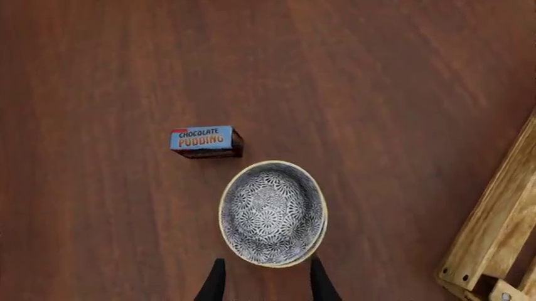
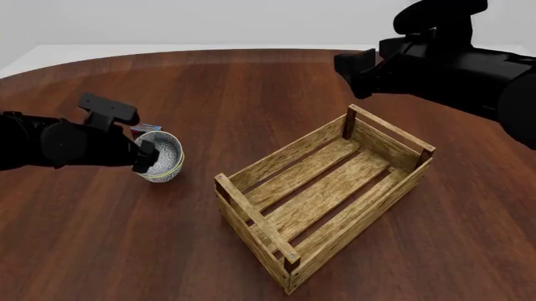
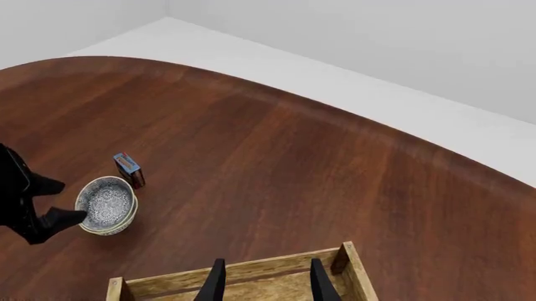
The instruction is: Stack the right bowl on the left bowl and place them in the tray.
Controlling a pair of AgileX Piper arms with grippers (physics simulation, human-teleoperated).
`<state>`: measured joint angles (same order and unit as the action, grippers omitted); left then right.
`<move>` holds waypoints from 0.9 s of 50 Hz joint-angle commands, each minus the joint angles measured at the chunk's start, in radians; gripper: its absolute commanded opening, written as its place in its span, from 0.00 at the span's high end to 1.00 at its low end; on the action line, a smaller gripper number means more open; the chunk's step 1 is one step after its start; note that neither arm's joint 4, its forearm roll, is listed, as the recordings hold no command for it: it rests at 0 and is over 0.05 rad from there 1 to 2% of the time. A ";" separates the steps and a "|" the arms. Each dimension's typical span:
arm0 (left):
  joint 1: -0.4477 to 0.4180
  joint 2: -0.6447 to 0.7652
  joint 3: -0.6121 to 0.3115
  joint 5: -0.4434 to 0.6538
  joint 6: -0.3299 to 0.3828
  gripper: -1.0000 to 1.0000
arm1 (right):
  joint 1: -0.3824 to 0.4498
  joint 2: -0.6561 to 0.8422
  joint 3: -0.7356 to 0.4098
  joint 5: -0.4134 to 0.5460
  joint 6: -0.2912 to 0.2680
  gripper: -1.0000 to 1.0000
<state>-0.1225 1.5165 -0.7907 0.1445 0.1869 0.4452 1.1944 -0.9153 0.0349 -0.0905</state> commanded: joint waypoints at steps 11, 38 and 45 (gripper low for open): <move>0.002 -0.011 -0.013 0.004 -0.033 0.00 | 0.001 -0.001 0.000 0.000 0.001 0.00; -0.032 0.131 -0.046 -0.029 -0.039 0.00 | 0.002 0.006 -0.003 0.003 -0.002 0.00; -0.030 0.173 -0.062 -0.037 -0.044 0.00 | 0.002 0.009 -0.003 0.003 -0.003 0.00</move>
<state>-0.1631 1.6458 -0.8209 0.1275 0.2117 0.4467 1.2012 -0.9170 0.0371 -0.0942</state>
